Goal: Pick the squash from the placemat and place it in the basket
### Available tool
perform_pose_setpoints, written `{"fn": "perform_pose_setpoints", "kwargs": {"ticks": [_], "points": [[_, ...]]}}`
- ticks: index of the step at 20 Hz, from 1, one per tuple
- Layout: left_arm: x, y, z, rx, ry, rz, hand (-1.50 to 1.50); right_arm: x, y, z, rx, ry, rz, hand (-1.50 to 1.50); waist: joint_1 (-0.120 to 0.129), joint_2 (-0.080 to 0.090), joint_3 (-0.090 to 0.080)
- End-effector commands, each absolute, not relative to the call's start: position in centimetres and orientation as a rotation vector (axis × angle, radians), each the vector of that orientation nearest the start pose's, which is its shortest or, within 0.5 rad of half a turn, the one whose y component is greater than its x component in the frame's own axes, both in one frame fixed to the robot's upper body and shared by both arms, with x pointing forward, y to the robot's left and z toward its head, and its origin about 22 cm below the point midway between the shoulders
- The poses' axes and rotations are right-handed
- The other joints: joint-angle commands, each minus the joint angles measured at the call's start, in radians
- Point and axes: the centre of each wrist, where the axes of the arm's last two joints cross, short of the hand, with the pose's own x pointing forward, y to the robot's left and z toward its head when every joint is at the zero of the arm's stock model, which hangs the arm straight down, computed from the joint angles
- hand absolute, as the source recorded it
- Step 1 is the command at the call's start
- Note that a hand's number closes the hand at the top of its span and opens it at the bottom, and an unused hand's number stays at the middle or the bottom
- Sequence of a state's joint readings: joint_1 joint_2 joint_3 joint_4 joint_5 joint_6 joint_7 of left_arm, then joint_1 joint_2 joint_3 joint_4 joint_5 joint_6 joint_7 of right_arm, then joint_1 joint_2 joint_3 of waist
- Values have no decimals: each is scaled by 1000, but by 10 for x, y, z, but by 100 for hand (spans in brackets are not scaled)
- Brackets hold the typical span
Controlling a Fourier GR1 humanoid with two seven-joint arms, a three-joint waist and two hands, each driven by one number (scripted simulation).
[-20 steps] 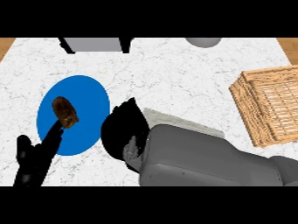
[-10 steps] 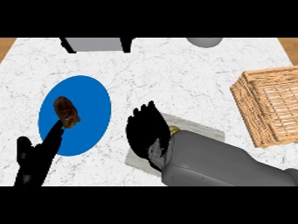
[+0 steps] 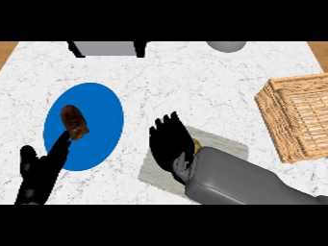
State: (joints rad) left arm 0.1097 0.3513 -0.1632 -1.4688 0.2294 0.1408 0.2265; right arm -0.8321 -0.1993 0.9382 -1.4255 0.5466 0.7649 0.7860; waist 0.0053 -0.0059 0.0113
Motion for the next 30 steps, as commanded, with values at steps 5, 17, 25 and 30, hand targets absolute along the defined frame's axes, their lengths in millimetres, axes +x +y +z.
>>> {"fn": "perform_pose_setpoints", "kwargs": {"ticks": [5, 17, 25, 30], "points": [[183, 291, -58, 154, -1017, -39, 0, 271, -11, 73, -771, -849, 2115, -150, 6, 8, -11], [204, 285, -49, 150, -1019, -22, 0, 274, -28, 61, -815, -712, 2141, -150, -6, 5, -11], [192, 299, -54, 155, -1019, -48, 0, 274, -22, 41, -810, -746, 2140, -150, 0, 6, -11], [189, 308, -63, 149, -1009, -29, 0, 284, -46, 33, -827, -719, 2142, 150, -1, 7, -12]]}}
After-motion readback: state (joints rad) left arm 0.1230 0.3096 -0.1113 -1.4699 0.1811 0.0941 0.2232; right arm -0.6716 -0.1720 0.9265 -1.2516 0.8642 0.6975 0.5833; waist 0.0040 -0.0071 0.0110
